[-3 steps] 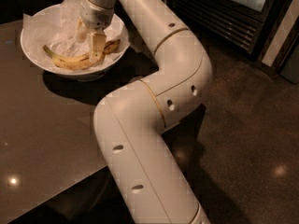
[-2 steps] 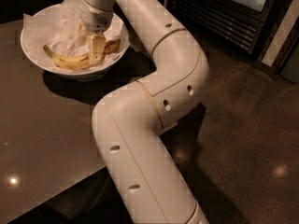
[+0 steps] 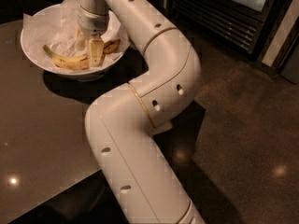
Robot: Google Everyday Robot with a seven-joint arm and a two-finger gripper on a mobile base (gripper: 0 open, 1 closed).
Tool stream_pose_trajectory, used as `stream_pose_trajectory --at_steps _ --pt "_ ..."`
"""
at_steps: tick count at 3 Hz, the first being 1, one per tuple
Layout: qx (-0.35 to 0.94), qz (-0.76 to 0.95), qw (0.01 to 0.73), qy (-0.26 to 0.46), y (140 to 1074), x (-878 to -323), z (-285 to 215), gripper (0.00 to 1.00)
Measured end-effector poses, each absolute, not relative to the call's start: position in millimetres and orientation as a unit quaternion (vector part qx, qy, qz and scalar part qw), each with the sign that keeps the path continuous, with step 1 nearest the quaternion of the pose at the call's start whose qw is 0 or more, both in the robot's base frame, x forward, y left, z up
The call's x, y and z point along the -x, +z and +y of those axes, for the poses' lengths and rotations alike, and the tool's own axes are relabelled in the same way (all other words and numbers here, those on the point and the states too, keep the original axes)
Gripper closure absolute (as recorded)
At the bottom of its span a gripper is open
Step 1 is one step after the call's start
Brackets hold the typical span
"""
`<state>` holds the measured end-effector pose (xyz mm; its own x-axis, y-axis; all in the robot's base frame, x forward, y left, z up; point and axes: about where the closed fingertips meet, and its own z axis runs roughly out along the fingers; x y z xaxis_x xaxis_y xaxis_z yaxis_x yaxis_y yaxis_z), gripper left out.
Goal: Pick banana from white bowl
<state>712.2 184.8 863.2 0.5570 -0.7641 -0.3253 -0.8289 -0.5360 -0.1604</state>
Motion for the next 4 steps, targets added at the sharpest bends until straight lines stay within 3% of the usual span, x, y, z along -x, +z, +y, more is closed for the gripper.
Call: stream_pose_trajectory --at_steps 3,4 --pt "0.873 0.455 0.14 0.104 858 -713 185 1.0" --pt "0.869 0.456 0.168 0.089 866 -724 190 1.0"
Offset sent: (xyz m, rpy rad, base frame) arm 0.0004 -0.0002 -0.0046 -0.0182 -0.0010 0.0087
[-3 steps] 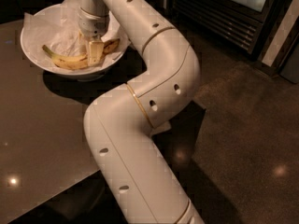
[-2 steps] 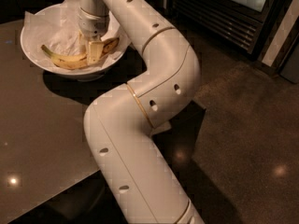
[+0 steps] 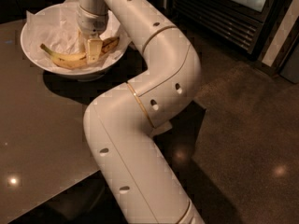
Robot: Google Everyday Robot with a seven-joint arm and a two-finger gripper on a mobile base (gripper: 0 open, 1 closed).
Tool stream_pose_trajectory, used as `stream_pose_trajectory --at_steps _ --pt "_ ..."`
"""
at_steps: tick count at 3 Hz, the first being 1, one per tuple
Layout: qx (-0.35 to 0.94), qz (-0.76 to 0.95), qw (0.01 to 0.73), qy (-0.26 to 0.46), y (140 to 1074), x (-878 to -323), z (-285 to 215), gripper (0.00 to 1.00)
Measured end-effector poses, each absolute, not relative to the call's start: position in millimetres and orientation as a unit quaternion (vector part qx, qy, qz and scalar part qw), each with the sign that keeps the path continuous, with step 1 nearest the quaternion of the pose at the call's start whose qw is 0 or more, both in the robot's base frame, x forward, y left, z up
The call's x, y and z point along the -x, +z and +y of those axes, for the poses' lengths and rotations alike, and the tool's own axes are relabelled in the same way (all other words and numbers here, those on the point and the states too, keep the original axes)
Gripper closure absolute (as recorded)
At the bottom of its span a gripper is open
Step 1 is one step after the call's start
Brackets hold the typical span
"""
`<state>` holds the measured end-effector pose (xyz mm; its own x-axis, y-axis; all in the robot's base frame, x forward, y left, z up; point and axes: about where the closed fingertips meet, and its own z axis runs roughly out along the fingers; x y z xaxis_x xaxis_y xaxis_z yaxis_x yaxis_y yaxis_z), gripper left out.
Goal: Pick banana from white bowl
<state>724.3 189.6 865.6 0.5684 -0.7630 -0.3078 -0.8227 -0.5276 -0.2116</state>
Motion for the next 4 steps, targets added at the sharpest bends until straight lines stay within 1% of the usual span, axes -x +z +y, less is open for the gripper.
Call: stream_pose_trajectory --at_steps 1,2,4 --pt "0.864 0.451 0.212 0.065 896 -731 185 1.0" --pt "0.864 0.446 0.23 0.043 924 -724 179 1.0" --pt "0.859 0.453 0.235 0.049 926 -716 171 1.0"
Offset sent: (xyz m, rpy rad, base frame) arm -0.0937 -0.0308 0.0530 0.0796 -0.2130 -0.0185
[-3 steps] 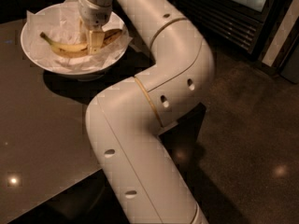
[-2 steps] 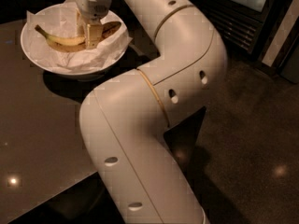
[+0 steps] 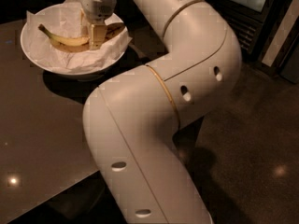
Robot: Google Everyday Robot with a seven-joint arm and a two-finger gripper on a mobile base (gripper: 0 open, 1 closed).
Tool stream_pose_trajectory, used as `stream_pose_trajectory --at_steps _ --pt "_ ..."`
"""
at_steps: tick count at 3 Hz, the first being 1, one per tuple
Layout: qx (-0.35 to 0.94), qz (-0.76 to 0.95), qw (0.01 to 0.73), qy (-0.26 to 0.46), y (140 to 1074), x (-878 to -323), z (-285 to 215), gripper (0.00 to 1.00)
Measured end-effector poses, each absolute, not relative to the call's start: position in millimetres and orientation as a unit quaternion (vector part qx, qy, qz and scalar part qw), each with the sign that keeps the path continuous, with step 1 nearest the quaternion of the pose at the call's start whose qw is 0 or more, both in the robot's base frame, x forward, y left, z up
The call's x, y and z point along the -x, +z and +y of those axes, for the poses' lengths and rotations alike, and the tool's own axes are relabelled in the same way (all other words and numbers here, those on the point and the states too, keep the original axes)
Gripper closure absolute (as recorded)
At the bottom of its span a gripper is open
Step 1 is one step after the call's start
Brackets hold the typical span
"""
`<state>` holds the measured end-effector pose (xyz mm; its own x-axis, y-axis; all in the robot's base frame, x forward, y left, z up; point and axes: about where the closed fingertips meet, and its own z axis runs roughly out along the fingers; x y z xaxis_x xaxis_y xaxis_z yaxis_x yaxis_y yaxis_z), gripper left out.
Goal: Pick banana from white bowl
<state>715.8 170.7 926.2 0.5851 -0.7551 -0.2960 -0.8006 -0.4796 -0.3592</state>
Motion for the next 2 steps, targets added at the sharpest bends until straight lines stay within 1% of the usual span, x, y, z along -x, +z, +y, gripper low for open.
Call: stream_pose_trajectory --at_steps 1,2 --pt "0.845 0.461 0.263 0.054 941 -705 165 1.0" --pt "0.818 0.472 0.322 0.065 973 -678 154 1.0"
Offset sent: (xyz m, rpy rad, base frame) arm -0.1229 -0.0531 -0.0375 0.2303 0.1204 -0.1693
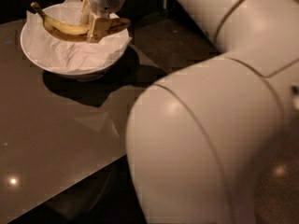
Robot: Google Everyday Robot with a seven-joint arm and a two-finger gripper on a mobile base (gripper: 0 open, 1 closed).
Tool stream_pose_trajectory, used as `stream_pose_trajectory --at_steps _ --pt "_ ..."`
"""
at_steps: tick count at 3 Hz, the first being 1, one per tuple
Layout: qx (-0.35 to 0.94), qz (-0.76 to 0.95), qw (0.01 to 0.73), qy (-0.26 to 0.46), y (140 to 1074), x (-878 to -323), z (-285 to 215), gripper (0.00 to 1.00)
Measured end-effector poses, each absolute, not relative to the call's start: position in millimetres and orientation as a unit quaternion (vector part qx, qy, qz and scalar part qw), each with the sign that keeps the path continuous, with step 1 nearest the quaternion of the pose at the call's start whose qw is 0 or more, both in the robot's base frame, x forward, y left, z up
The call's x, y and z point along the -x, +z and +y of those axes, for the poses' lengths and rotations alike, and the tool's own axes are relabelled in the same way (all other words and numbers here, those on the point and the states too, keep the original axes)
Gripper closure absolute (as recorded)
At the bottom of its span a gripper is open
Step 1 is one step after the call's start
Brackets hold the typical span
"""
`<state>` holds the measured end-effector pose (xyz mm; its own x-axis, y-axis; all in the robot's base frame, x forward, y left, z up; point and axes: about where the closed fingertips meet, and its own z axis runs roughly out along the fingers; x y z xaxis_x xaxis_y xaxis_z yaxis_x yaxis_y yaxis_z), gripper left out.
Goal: Pick banana from white bowl
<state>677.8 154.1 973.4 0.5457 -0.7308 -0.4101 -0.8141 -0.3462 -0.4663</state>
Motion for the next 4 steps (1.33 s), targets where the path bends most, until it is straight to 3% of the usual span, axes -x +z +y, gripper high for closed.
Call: stream_pose_trajectory --at_steps 2,4 --pt "0.82 0.47 0.317 0.085 965 -657 155 1.0" --pt "0.778 0.509 0.346 0.128 960 -600 140 1.0"
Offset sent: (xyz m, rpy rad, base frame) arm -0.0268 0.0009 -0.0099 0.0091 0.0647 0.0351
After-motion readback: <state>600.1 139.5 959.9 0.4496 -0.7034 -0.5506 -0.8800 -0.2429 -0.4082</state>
